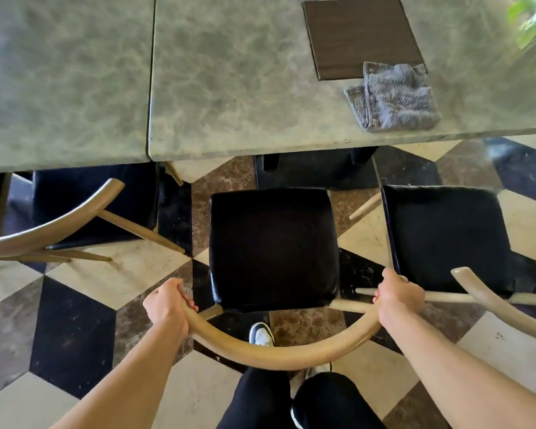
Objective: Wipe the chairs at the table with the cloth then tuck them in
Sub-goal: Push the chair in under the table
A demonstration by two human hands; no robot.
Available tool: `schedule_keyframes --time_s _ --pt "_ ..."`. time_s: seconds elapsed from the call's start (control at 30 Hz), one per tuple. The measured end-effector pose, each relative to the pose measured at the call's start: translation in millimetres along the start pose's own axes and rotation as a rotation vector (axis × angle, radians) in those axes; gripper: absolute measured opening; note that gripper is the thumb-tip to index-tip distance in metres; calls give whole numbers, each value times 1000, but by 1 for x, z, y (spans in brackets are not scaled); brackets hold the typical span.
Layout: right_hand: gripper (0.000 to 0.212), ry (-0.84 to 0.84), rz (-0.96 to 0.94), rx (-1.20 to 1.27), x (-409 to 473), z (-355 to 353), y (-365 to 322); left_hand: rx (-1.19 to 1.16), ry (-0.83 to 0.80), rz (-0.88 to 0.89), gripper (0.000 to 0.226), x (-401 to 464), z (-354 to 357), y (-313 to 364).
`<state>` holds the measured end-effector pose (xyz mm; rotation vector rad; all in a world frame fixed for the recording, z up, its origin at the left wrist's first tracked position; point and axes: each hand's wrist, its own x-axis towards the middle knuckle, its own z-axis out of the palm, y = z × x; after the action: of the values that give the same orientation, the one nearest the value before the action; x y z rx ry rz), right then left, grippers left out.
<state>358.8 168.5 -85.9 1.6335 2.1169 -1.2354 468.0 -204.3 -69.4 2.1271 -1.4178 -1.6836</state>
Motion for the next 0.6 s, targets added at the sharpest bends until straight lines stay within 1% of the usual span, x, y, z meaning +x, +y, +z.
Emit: schedule_keyframes --time_s 0.13,0.27,0.37,0.6 --pt "28 -18 -12 31 6 9 -23 -11 -15 5 9 0 15 21" --pt "24 -26 -41 68 15 21 -63 -29 -24 28 4 -7 41 44" --pt "23 -54 -31 86 17 32 -97 -66 -10 39 8 -14 59 66" --pt "17 -80 -43 104 29 66 -149 -150 -1 33 14 -2 91 101"
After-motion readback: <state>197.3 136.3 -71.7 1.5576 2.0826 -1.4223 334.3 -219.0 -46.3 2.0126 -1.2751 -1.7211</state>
